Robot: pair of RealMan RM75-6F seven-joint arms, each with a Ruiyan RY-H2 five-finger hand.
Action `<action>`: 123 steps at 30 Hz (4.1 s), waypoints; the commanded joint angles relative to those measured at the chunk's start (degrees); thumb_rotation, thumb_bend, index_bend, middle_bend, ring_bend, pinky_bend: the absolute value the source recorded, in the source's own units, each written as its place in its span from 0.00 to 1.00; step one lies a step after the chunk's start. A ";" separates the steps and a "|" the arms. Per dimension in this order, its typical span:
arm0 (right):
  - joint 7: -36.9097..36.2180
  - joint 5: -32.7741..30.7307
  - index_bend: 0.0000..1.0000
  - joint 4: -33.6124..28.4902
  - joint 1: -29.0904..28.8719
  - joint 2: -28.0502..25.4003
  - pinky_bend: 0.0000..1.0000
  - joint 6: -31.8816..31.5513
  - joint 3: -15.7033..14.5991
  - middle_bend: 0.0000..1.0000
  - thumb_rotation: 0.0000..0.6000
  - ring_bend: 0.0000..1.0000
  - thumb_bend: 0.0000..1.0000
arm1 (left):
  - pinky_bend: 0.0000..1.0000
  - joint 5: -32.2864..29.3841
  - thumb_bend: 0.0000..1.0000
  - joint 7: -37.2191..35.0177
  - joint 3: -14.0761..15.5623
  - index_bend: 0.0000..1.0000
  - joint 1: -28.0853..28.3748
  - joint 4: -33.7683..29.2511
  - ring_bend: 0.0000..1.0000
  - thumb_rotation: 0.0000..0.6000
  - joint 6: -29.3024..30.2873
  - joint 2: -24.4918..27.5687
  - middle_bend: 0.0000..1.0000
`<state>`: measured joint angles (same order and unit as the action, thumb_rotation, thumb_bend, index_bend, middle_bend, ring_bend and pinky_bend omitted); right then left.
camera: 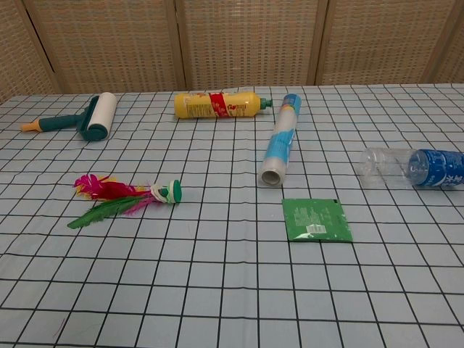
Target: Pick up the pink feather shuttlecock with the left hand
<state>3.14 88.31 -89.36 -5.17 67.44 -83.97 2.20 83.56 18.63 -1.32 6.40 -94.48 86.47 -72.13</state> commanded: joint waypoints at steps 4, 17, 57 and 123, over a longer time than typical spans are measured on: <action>0.00 0.32 0.03 0.02 0.11 0.00 0.07 -0.45 -0.03 0.00 1.00 0.00 0.11 | 0.00 0.02 0.20 0.03 -0.29 0.08 0.09 0.01 0.00 1.00 -0.17 -0.04 0.00; -0.89 -0.12 0.03 -0.17 0.25 -0.50 0.07 -0.55 0.17 0.00 1.00 0.00 0.11 | 0.00 -3.39 0.20 0.81 -3.23 0.10 3.96 -1.71 0.00 1.00 -6.29 0.82 0.00; -3.76 -1.62 0.04 1.73 -0.36 -0.15 0.07 1.05 0.65 0.00 1.00 0.00 0.11 | 0.00 -43.82 0.29 26.89 -10.12 0.39 35.23 17.26 0.00 1.00 -32.52 -19.27 0.00; -8.76 0.74 0.04 2.40 0.47 -0.81 0.07 -2.80 0.96 0.00 1.00 0.00 0.11 | 0.00 -37.46 0.45 35.26 -7.83 0.65 40.91 -8.41 0.00 1.00 -16.43 -4.20 0.00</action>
<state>-5.62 89.06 -86.96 -4.69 66.63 -86.77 3.16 46.13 53.99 -9.34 47.37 -103.09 70.11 -76.19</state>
